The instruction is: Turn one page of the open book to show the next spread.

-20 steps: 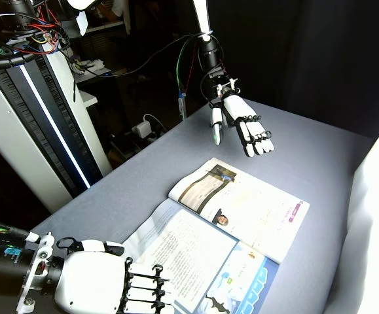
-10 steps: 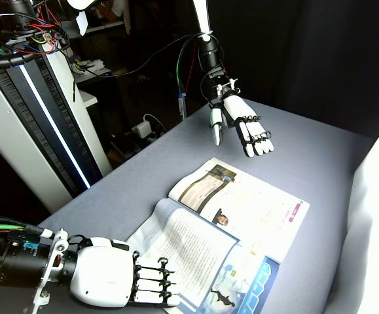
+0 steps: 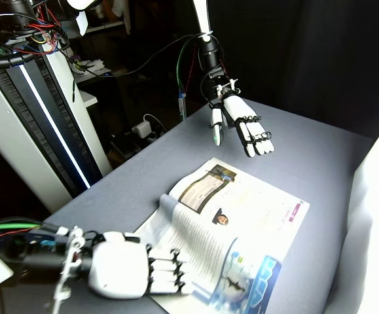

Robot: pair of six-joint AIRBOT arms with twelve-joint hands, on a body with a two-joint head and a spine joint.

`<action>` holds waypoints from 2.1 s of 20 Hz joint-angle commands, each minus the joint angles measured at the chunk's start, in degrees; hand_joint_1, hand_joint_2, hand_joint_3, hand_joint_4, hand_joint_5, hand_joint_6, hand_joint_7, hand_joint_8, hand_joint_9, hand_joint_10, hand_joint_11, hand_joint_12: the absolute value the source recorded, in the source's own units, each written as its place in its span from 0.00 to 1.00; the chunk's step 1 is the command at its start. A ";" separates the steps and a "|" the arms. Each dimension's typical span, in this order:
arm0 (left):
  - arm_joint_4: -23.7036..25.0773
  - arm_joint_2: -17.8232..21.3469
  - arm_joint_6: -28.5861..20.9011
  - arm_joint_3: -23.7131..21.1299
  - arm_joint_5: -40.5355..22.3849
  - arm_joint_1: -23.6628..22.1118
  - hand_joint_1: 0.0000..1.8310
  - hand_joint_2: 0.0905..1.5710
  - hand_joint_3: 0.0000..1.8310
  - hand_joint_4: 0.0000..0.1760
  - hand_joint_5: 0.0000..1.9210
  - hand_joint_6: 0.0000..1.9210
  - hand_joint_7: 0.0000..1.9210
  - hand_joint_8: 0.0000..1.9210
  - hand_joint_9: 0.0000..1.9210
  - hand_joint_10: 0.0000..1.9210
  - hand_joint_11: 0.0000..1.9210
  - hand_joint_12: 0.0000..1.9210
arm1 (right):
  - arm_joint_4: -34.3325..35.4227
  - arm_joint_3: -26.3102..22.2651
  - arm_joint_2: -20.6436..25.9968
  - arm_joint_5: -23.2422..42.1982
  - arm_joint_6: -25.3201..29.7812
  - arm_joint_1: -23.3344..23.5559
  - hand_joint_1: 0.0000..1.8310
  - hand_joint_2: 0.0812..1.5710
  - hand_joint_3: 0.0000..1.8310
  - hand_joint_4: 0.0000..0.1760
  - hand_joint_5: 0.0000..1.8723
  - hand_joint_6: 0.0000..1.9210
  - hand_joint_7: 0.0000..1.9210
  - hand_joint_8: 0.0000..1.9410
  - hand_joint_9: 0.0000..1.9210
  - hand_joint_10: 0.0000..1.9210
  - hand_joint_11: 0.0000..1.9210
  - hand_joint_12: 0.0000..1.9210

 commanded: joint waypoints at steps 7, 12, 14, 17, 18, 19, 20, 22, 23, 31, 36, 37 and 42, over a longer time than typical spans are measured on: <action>-1.46 -0.60 -0.07 0.32 -5.55 -0.12 0.20 0.83 0.00 0.12 0.10 0.00 0.03 0.00 0.00 0.00 0.00 0.00 | 0.16 3.20 -5.50 9.94 1.27 5.07 0.00 0.70 0.00 0.00 0.00 0.00 0.00 0.00 0.00 0.00 0.00 0.00; -1.44 -1.64 -0.67 0.89 -4.96 0.11 0.16 0.86 0.01 0.00 0.08 0.00 0.02 0.00 0.00 0.00 0.00 0.00 | 0.13 5.45 -8.40 15.73 1.27 9.02 0.03 0.69 0.00 0.07 0.00 0.00 0.00 0.00 0.00 0.00 0.00 0.00; -1.36 -1.78 -0.69 1.02 -4.81 0.11 0.24 0.89 0.01 0.00 0.01 0.00 0.00 0.00 0.00 0.00 0.01 0.00 | -1.37 5.56 -9.91 17.74 1.27 11.48 0.01 0.66 0.00 0.00 0.00 0.00 0.00 0.00 0.00 0.00 0.00 0.00; -1.30 -2.31 -1.09 1.54 -4.66 0.11 0.01 0.93 0.00 0.57 0.08 0.01 0.07 0.00 0.07 0.01 0.00 0.29 | -1.64 5.66 -11.78 21.99 1.29 13.23 0.03 0.64 0.00 0.03 0.00 0.00 0.00 0.00 0.00 0.00 0.00 0.00; -1.27 -2.57 -1.22 1.82 -4.61 0.11 0.00 0.91 0.00 0.61 0.09 0.01 0.09 0.00 0.08 0.01 0.00 0.33 | -1.41 5.62 -12.45 24.43 1.50 13.62 0.05 0.65 0.00 0.00 0.00 0.00 0.00 0.00 0.00 0.00 0.00 0.00; -1.27 -2.64 -1.23 1.90 -4.61 0.11 0.00 0.91 0.00 0.62 0.09 0.01 0.09 0.00 0.09 0.01 0.00 0.34 | -1.07 5.49 -12.78 25.95 1.64 13.84 0.01 0.63 0.00 0.15 0.00 0.00 0.00 0.00 0.00 0.00 0.00 0.00; -1.21 -2.66 -1.24 1.99 -4.70 0.11 0.00 0.91 0.00 0.62 0.09 0.01 0.09 0.00 0.09 0.01 0.00 0.34 | -0.99 5.04 -13.13 29.02 2.26 14.32 0.03 0.63 0.00 0.08 0.00 0.00 0.00 0.00 0.00 0.00 0.00 0.00; -1.19 -2.67 -1.29 2.13 -4.88 0.11 0.00 0.91 0.00 0.62 0.09 0.01 0.09 0.00 0.09 0.01 0.00 0.34 | -1.00 3.69 -13.07 33.36 2.45 14.65 0.03 0.63 0.00 0.06 0.00 0.00 0.00 0.00 0.00 0.00 0.00 0.00; -1.19 -2.75 -1.29 2.21 -4.97 0.11 0.00 0.91 0.00 0.62 0.09 0.01 0.09 0.00 0.09 0.01 0.00 0.34 | -1.32 2.59 -12.39 36.34 2.80 14.65 0.03 0.63 0.00 0.06 0.00 0.00 0.00 0.00 0.00 0.00 0.00 0.00; -1.69 -3.01 -1.56 2.21 -5.53 0.11 0.17 0.84 0.00 0.33 0.10 0.00 0.03 0.00 0.00 0.00 0.00 0.00 | -3.87 -3.16 -5.86 48.53 5.08 14.46 0.02 0.61 0.00 0.21 0.00 0.00 0.00 0.00 0.00 0.00 0.00 0.00; -2.08 -2.81 -1.55 1.90 -5.98 0.11 0.24 0.85 0.00 0.09 0.10 0.01 0.02 0.01 0.00 0.00 0.00 0.00 | -5.76 -5.66 -1.99 50.09 5.16 14.18 0.03 0.62 0.00 0.12 0.00 0.00 0.00 0.00 0.00 0.00 0.00 0.00; -2.18 -2.70 -1.55 1.80 -6.14 0.11 0.30 0.83 0.00 0.28 0.12 0.02 0.04 0.01 0.00 0.00 0.00 0.00 | -5.98 -6.10 -1.12 50.10 5.20 14.14 0.02 0.61 0.00 0.21 0.00 0.00 0.00 0.00 0.00 0.00 0.00 0.00; -2.56 -0.59 -0.31 0.12 -7.73 0.32 0.17 0.83 0.00 0.12 0.08 0.01 0.03 0.00 0.01 0.00 0.00 0.00 | -4.54 -9.26 5.30 46.75 4.66 12.20 0.03 0.62 0.00 0.13 0.00 0.00 0.00 0.00 0.00 0.00 0.00 0.00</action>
